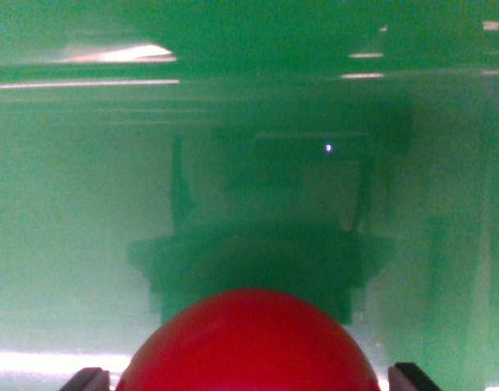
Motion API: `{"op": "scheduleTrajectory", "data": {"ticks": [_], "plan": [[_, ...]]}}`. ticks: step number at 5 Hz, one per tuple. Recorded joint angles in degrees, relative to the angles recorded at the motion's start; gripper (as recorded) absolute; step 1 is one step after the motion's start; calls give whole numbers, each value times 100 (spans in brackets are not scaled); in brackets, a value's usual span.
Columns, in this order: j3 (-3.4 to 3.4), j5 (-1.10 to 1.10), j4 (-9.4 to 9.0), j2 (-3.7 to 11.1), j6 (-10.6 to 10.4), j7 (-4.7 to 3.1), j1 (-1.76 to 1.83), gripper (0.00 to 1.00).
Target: Pick fruit
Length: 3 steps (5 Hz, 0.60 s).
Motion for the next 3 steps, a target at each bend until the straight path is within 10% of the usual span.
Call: {"op": "scheduleTrajectory", "data": {"ticks": [3], "plan": [[-1,-3,97,-39,136,1,1,100]]}}
